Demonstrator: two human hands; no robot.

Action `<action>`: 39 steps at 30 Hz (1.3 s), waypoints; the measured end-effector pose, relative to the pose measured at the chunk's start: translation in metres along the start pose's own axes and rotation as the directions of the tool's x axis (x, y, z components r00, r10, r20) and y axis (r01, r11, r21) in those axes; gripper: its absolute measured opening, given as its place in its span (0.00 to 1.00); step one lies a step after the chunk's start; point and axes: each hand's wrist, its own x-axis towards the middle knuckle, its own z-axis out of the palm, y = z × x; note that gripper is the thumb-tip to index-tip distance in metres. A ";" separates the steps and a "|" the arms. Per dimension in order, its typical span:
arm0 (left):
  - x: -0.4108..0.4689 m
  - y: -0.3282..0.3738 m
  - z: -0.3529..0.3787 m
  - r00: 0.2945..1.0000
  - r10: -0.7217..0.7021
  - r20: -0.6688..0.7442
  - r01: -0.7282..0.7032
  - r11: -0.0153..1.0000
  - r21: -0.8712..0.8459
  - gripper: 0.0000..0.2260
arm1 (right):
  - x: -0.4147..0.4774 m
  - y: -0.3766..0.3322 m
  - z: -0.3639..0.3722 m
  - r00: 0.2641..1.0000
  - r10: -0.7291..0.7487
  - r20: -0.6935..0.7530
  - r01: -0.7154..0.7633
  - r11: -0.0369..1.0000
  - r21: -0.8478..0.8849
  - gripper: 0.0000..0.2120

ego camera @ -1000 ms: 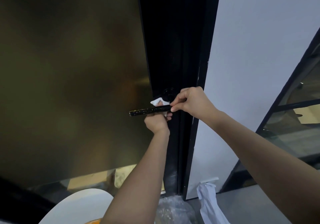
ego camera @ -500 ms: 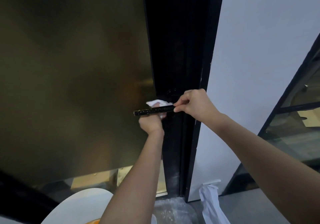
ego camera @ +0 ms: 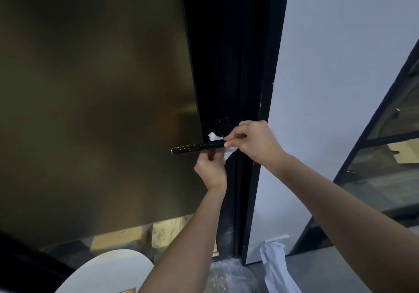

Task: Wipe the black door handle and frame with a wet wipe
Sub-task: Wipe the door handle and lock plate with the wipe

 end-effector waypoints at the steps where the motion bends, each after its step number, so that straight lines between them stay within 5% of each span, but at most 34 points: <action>1: -0.001 0.002 0.002 0.999 0.033 -0.003 -0.033 0.999 0.008 0.05 | 0.000 0.000 0.000 1.000 0.000 0.001 0.000 1.000 0.000 0.06; 6: -0.004 0.018 0.005 0.988 0.093 -0.123 -0.104 0.991 -0.084 0.08 | 0.002 0.001 -0.001 1.000 0.009 0.016 -0.009 1.000 -0.004 0.07; 11: -0.005 0.030 0.010 0.996 0.043 -0.081 -0.061 0.971 -0.229 0.07 | 0.001 0.002 0.001 1.000 0.028 0.005 -0.028 1.000 0.012 0.06; 17: -0.004 0.023 0.015 0.981 -0.192 -0.003 0.191 0.979 -0.074 0.08 | -0.001 0.002 0.002 0.999 0.044 -0.005 -0.044 0.998 0.045 0.07; 22: -0.019 0.009 -0.022 0.951 -0.216 0.220 0.187 0.972 0.143 0.05 | -0.005 0.004 0.001 0.991 0.130 -0.014 -0.127 0.982 0.141 0.07; 28: -0.029 0.050 -0.088 0.848 -0.008 0.530 -0.216 0.908 0.360 0.02 | -0.011 0.003 -0.002 0.976 0.220 0.000 -0.211 0.938 0.276 0.07; 32: -0.008 0.118 -0.088 0.850 0.328 0.412 -0.461 0.841 0.284 0.03 | -0.006 -0.004 -0.003 0.972 0.235 0.019 -0.233 0.949 0.212 0.07; 35: 0.016 0.142 -0.065 0.770 0.432 0.469 -0.623 0.666 0.410 0.07 | -0.003 -0.012 -0.002 0.973 0.228 0.023 -0.229 0.970 0.079 0.07; 39: 0.042 0.121 -0.030 0.642 0.338 0.688 -0.760 0.395 0.516 0.10 | -0.008 -0.011 0.002 0.975 0.220 -0.016 -0.218 0.972 0.089 0.07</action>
